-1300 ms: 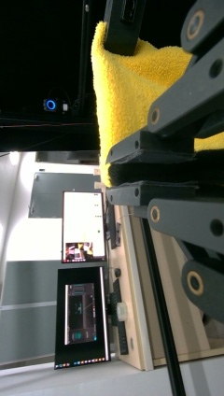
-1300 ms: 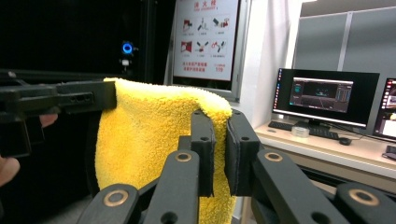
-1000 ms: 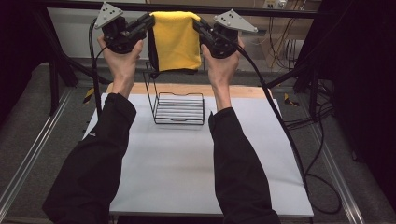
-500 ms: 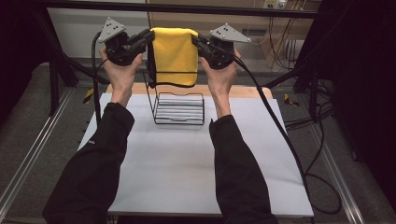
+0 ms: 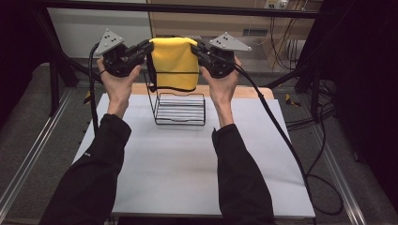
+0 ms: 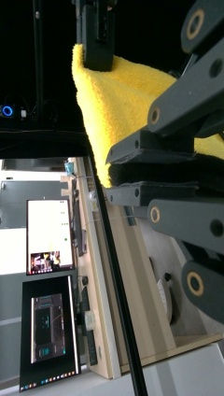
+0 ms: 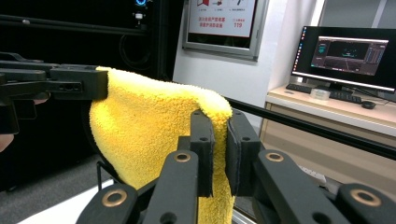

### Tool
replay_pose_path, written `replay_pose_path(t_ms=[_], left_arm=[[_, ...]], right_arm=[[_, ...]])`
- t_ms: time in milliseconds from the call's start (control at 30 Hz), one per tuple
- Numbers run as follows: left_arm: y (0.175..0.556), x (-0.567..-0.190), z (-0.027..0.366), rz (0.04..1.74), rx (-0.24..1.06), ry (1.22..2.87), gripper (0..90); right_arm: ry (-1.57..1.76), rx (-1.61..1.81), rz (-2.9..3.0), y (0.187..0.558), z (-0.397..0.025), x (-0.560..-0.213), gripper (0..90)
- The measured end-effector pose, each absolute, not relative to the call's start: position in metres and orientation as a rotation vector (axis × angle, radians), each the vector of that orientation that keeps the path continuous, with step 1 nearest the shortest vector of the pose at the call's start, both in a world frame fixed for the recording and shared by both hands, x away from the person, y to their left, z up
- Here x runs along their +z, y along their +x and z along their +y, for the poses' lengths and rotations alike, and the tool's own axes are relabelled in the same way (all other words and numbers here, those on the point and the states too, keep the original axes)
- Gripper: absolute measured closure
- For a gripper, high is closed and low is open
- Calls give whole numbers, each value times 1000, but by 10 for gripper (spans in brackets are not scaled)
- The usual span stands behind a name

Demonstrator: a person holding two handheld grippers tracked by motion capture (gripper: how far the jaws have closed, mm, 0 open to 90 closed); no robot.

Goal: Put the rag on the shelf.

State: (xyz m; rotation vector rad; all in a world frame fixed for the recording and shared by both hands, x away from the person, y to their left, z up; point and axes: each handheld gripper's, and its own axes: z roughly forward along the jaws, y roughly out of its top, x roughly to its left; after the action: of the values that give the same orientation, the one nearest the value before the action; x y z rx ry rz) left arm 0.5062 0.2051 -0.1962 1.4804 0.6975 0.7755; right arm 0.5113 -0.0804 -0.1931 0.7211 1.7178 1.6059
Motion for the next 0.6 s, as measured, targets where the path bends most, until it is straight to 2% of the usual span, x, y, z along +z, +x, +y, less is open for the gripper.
replay_pose_path(t_ms=[600], left_arm=[[498,-209,209,709,755,1503,799]], right_arm=[[690,1565,1783,500,-79,-198,827]])
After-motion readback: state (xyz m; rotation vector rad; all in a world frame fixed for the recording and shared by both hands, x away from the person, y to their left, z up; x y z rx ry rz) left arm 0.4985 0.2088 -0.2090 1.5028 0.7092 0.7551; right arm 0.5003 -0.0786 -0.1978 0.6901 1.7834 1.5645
